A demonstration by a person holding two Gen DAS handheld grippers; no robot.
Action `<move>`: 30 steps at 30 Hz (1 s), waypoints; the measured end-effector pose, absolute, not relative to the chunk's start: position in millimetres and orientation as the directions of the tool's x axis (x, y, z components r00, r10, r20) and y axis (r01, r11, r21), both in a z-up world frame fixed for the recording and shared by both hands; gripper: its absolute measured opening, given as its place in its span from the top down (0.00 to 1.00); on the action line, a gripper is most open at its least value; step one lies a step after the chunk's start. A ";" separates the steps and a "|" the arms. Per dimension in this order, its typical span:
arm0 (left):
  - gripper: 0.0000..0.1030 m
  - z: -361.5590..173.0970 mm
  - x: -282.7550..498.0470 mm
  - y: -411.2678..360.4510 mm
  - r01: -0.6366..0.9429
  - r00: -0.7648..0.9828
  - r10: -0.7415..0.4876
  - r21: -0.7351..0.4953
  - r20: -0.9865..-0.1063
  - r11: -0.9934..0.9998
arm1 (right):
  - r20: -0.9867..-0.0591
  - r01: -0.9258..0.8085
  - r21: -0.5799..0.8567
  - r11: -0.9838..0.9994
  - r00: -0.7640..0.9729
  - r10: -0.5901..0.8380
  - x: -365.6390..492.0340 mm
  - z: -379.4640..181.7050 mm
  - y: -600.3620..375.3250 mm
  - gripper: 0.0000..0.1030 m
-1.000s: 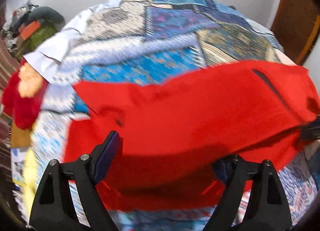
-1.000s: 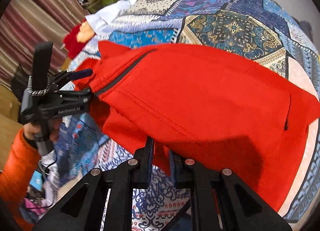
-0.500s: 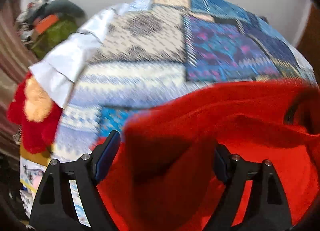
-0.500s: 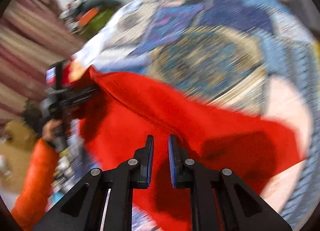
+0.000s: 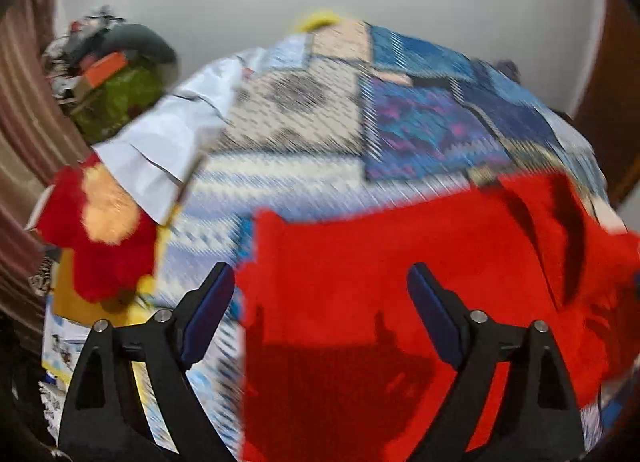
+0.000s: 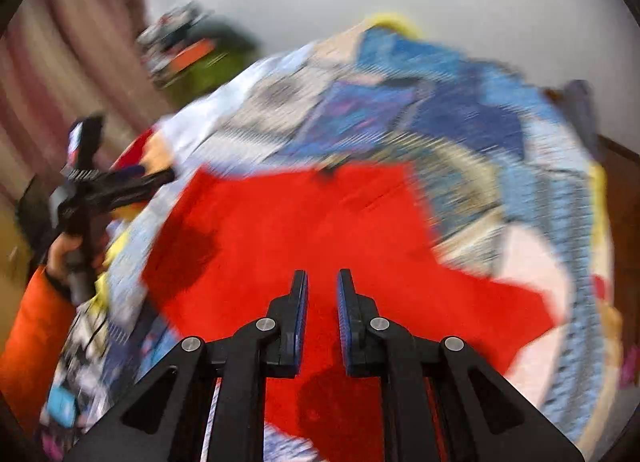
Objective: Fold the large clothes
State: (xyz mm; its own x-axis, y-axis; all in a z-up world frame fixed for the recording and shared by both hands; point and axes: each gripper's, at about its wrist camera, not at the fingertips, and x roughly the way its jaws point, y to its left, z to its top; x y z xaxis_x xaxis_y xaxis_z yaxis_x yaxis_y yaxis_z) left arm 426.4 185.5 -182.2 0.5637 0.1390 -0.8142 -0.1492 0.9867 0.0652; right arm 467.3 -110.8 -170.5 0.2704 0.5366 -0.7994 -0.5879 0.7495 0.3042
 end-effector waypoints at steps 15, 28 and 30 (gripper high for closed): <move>0.10 -281.1 390.1 129.7 -0.049 0.423 0.059 0.042 -0.904 0.998 | -0.821 -0.227 -0.029 0.974 0.561 0.107 532.9 -194.3 -158.3 0.91; 0.10 -258.3 394.5 87.2 0.021 0.462 -0.001 0.009 -0.887 1.000 | -0.899 -0.581 -0.009 0.814 0.362 0.248 457.5 -224.4 -87.3 0.91; 0.09 -268.9 390.9 81.1 0.006 0.471 0.024 0.031 -0.882 1.000 | -0.911 -0.575 -0.134 0.807 0.391 0.127 452.5 -258.0 -78.4 0.91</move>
